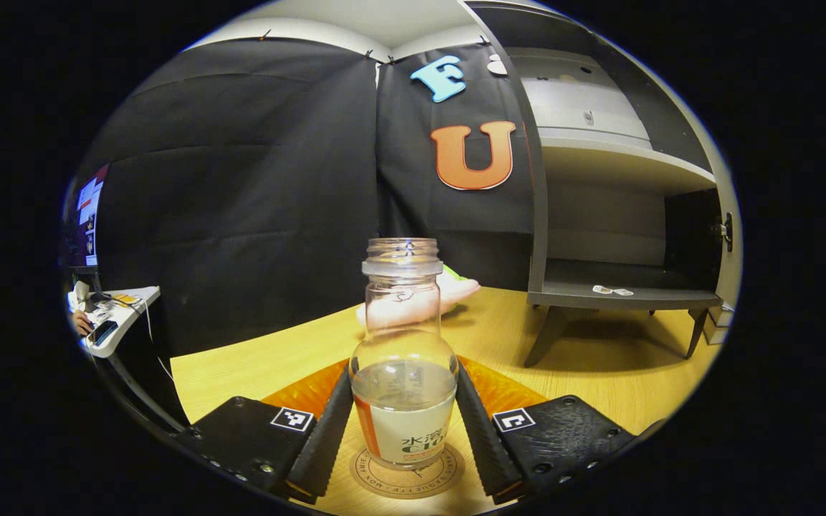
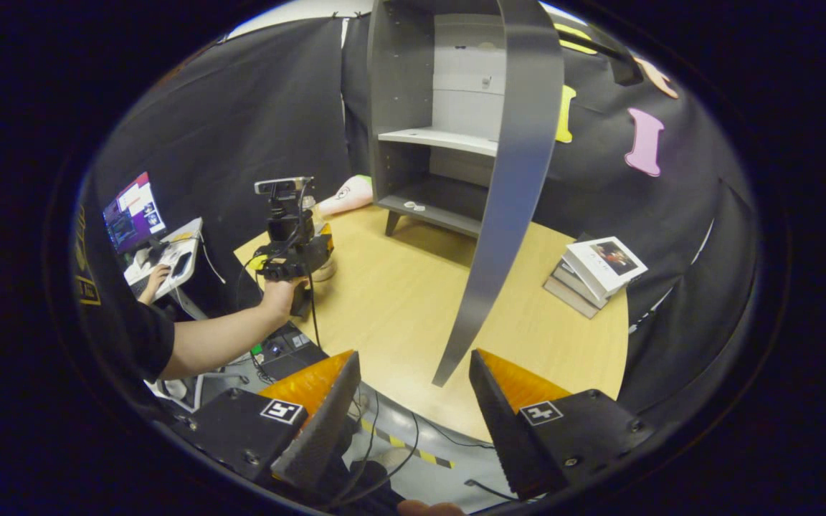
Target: Open the cabinet door with the right hand, grasp the bottle in the cabinet with the left hand and place it on the coaster, then close the cabinet door with the right hand.
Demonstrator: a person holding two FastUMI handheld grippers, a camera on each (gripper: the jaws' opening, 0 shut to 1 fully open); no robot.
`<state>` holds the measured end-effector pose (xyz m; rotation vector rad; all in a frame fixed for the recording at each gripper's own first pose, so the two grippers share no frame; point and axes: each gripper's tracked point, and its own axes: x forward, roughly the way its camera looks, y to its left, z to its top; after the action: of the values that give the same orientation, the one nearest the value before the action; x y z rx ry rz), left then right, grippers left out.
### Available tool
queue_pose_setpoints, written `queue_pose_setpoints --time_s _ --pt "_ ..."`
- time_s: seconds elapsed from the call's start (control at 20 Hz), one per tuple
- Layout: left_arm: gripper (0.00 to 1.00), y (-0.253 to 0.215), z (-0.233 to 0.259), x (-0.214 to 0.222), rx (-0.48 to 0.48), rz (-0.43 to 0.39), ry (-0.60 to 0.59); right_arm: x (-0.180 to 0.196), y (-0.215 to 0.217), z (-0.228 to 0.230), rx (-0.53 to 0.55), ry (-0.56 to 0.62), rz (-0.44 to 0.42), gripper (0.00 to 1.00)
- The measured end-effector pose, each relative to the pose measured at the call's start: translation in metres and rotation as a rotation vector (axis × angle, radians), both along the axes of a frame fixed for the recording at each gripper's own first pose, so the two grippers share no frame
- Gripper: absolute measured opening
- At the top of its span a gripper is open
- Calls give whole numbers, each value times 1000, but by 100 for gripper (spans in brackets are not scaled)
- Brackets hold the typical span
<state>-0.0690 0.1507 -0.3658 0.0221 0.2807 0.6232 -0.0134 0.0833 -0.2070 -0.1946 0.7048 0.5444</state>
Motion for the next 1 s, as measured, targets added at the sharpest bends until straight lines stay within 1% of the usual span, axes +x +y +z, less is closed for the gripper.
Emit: queue_pose_setpoints --time_s 0.4,0.55,0.65,0.7,0.75,0.9,1.0 --pt "76 -7 2 -10 -50 8 5 -6 -1 0 -7 11 20 95" --pt "76 -14 -2 -15 -55 2 8 -7 1 1 -10 4 38 95" --pt "76 -14 -2 -16 -36 2 11 -8 4 0 -11 -1 44 96" --pt "78 -15 -7 -17 -54 3 18 -9 4 -1 -12 -1 44 95" --pt "78 -21 -5 -19 -77 -5 1 -9 3 0 -17 -1 42 95" --pt "98 -19 0 -18 -89 -6 -40 -8 3 0 -14 -3 41 95" --pt "95 -20 7 -19 -75 -14 -58 -6 3 -1 -11 -11 38 95"
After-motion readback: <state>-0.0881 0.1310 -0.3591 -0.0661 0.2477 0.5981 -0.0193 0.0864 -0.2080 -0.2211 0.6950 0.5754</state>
